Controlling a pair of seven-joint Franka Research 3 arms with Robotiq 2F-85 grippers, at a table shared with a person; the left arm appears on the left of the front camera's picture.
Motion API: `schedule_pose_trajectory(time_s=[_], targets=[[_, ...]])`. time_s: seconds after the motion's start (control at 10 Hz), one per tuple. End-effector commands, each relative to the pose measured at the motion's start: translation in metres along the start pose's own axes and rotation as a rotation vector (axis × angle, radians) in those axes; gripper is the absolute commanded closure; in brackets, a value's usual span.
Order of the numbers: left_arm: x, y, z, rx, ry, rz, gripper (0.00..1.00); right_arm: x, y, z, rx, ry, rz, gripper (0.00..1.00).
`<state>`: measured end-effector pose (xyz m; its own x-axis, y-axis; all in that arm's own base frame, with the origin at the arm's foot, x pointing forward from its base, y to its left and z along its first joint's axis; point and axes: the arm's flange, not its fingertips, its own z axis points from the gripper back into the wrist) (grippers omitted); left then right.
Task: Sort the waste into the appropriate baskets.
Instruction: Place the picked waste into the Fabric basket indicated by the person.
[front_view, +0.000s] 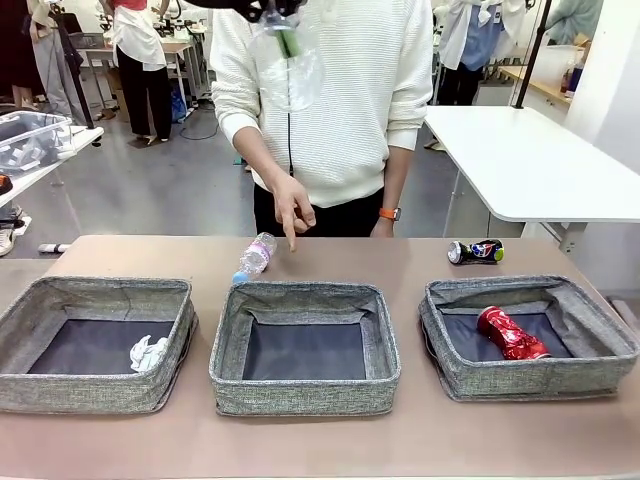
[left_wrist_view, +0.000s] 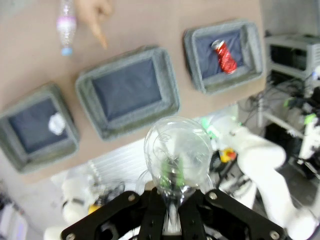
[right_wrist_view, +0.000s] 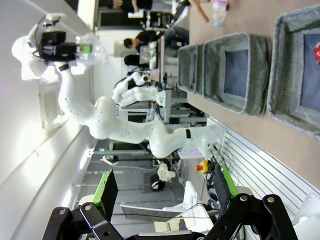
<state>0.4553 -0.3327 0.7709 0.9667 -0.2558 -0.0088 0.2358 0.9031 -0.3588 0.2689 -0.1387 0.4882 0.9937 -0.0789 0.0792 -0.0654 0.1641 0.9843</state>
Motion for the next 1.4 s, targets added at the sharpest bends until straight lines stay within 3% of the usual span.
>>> schedule_pose_trajectory(time_s=[0.0, 0.1, 0.3, 0.4, 0.7, 0.9, 1.3], targets=[[-0.067, 0.056, -0.099, -0.015, -0.16, -0.028, 0.99, 0.001, 0.002, -0.002, 0.009, -0.011, 0.013, 0.0], [-0.086, 0.073, -0.131, -0.019, -0.159, -0.011, 0.99, 0.001, 0.002, -0.002, 0.009, -0.011, 0.013, 0.0], [-0.104, 0.094, -0.178, 0.036, -0.308, 0.053, 0.99, 0.001, 0.002, -0.002, 0.009, -0.011, 0.013, 0.0], [-0.104, 0.099, -0.201, 0.008, -0.297, -0.016, 0.99, 0.001, 0.002, -0.002, 0.009, -0.011, 0.013, 0.0], [-0.09, 0.119, -0.264, -0.006, -0.2, -0.016, 0.99, 0.001, 0.002, -0.002, 0.009, -0.011, 0.013, 0.0], [-0.088, 0.12, -0.286, 0.028, -0.192, -0.011, 0.99, 0.001, 0.002, -0.002, 0.009, -0.011, 0.013, 0.0], [-0.076, 0.116, -0.289, 0.039, -0.205, 0.002, 0.99, 0.001, 0.002, -0.002, 0.009, -0.011, 0.013, 0.0]])
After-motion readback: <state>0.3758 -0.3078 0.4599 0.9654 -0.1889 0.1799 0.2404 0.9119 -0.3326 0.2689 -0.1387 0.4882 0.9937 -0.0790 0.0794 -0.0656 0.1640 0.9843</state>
